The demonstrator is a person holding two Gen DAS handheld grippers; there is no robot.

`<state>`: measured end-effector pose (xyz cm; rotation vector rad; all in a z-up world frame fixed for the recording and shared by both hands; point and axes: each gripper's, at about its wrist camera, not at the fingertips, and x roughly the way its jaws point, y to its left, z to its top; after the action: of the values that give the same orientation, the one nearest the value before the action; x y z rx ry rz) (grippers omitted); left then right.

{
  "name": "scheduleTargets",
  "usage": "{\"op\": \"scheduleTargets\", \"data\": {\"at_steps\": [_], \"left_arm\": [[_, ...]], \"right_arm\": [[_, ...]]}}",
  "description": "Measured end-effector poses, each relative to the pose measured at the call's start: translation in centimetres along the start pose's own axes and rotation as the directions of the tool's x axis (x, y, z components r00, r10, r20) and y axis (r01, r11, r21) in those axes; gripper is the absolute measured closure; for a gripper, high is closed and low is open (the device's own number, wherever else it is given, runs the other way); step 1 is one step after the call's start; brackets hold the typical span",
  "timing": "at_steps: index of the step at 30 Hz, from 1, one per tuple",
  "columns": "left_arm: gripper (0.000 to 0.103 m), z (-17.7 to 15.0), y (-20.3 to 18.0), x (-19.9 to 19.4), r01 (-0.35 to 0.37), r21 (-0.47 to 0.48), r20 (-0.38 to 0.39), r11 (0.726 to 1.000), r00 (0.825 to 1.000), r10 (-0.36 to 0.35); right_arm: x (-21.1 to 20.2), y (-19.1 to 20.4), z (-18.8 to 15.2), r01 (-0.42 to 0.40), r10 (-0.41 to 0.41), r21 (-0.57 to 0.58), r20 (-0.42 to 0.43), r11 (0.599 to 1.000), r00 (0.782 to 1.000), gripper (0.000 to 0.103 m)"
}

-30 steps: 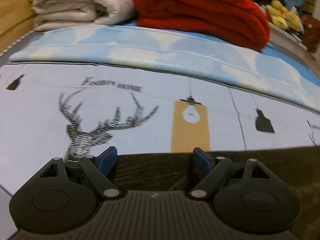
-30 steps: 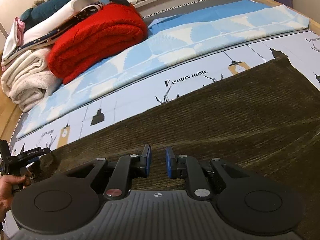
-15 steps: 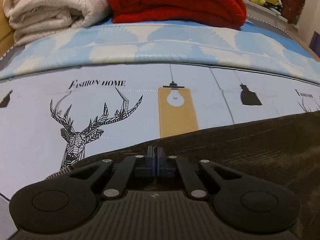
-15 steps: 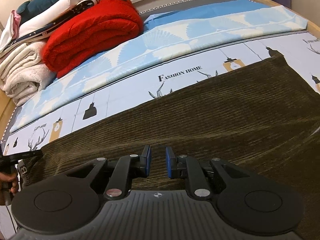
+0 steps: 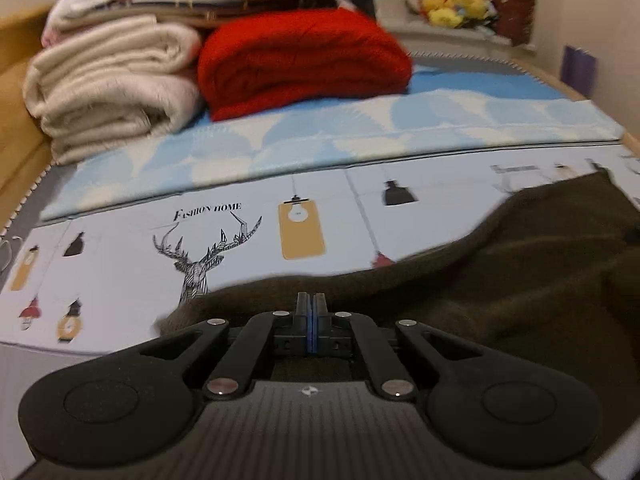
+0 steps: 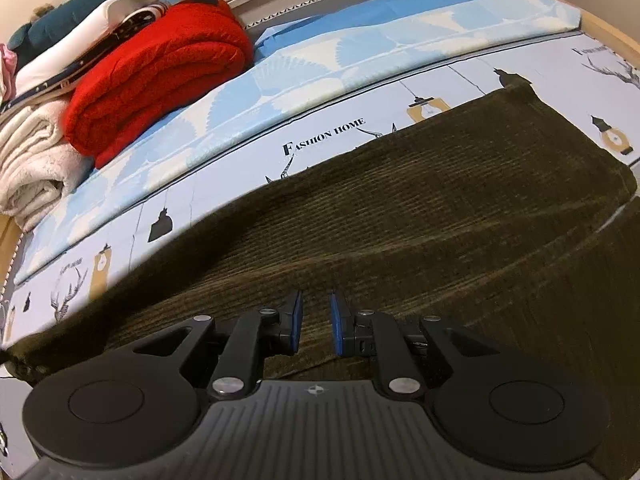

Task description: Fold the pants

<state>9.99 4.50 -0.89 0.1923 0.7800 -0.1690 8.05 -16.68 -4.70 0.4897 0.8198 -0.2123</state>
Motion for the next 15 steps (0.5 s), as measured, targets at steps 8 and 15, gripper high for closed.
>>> {"op": "scheduleTargets", "data": {"at_steps": [8,15], "left_arm": [[0.103,-6.8,4.3,-2.4,0.099,-0.351,-0.141,0.931,0.977,-0.157],[0.091,-5.3,4.8,-0.6,0.078,-0.428,-0.135,0.900,0.980,-0.149]], "right_arm": [[-2.1,-0.8,-1.0,-0.001,0.001,0.017,0.010,1.000,1.000,0.086],[-2.5,-2.2,-1.3,-0.007,0.007,0.092,-0.005,0.996,1.000,0.086]]}}
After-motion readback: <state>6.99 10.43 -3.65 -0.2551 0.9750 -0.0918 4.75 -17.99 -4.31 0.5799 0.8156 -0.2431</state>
